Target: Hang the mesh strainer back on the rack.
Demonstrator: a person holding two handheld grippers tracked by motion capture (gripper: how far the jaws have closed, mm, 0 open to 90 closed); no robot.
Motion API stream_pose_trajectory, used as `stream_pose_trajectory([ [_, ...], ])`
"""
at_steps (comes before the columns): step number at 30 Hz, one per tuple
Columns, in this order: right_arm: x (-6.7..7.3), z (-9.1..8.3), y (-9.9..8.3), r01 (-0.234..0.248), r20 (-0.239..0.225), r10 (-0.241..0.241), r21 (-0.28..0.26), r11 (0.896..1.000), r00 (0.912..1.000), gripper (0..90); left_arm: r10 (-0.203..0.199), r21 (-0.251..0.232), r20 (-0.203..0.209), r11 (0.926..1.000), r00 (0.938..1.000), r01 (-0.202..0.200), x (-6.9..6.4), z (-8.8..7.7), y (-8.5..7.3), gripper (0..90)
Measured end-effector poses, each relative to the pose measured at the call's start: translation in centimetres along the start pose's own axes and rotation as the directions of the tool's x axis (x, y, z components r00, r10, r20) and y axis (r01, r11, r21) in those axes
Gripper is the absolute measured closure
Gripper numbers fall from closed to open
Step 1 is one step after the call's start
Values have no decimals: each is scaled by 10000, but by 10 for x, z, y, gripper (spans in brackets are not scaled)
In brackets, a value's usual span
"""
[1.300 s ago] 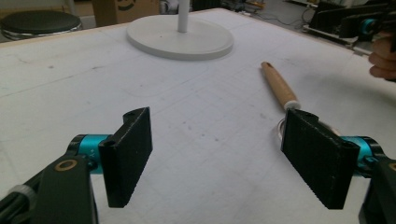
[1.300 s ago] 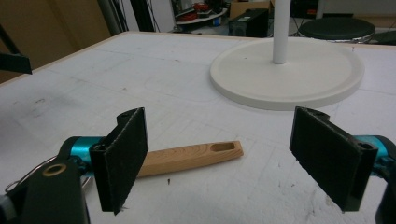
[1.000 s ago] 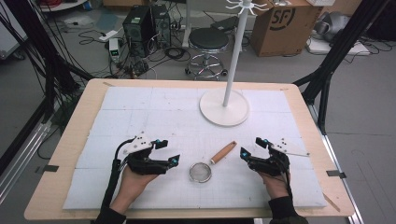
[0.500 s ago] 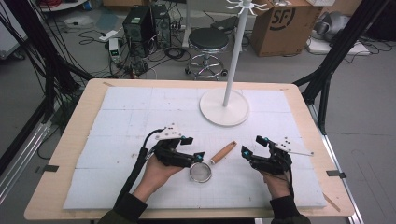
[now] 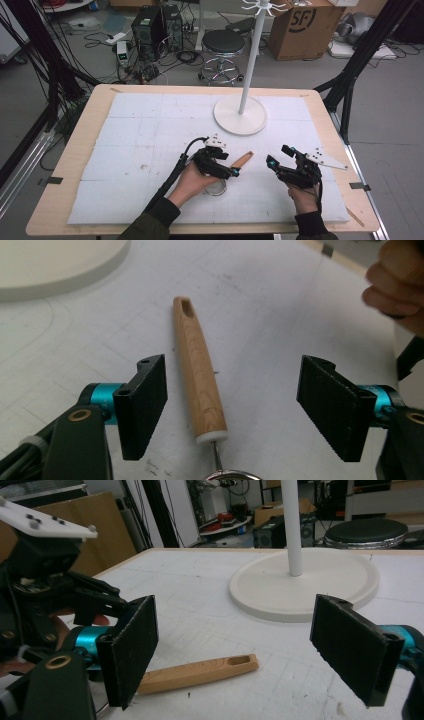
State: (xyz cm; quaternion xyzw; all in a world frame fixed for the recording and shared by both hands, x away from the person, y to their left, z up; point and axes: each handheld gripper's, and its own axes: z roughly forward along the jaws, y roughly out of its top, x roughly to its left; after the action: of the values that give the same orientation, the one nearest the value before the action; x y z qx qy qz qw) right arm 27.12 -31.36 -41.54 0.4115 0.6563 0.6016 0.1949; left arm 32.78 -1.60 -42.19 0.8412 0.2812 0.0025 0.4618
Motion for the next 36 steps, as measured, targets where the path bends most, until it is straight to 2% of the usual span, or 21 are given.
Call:
stream_pose_trajectory([
  [2, 0, 0, 0, -4, -15, 4, 9, 10000, 10000, 184, 109, 338, -121, 9994, 9999, -105, 0, 5, 1, 309],
  [8, 0, 0, 0, 56, 98, -55, -28, 10000, 9999, 184, 140, 779, -268, 9969, 9995, -118, 2, 17, 1, 335],
  [10, 0, -1, 0, 109, 108, -109, -50, 9999, 9999, 184, 419, 1157, -418, 9926, 9982, -368, 2, 21, 0, 354],
  [14, 0, 0, -1, 178, 133, -178, -8, 9998, 9998, 185, 572, 1474, -572, 9879, 9967, -483, 3, 24, -2, 371],
  [19, 1, 6, -2, 484, 247, -499, 563, 9972, 9985, 197, 841, 1893, -523, 9792, 9951, -728, 2, 27, -4, 390],
  [23, 0, 6, 1, 518, -48, -516, 667, 9964, 9987, 197, 960, 1920, -597, 9779, 9936, -830, -1, 29, -5, 389],
  [24, -1, 5, 3, 632, -112, -626, 679, 9957, 9980, 197, 1069, 2000, -618, 9754, 9923, -926, -1, 28, -5, 395],
  [25, -2, 5, 5, 645, -198, -633, 679, 9956, 9978, 197, 982, 1932, -652, 9776, 9930, -840, -2, 29, -5, 394],
  [27, -2, 4, 6, 693, -229, -679, 689, 9952, 9974, 196, 1048, 1946, -725, 9768, 9918, -890, -3, 30, -5, 396],
  [33, -5, 5, 6, 748, -640, -673, 1238, 9895, 9957, 200, 1547, 2198, -1174, 9674, 9810, -1262, -10, 33, -5, 403],
  [36, -6, 5, 6, 596, -575, -520, 1400, 9884, 9970, 200, 1594, 2207, -1225, 9667, 9796, -1297, -11, 33, -5, 416],
])
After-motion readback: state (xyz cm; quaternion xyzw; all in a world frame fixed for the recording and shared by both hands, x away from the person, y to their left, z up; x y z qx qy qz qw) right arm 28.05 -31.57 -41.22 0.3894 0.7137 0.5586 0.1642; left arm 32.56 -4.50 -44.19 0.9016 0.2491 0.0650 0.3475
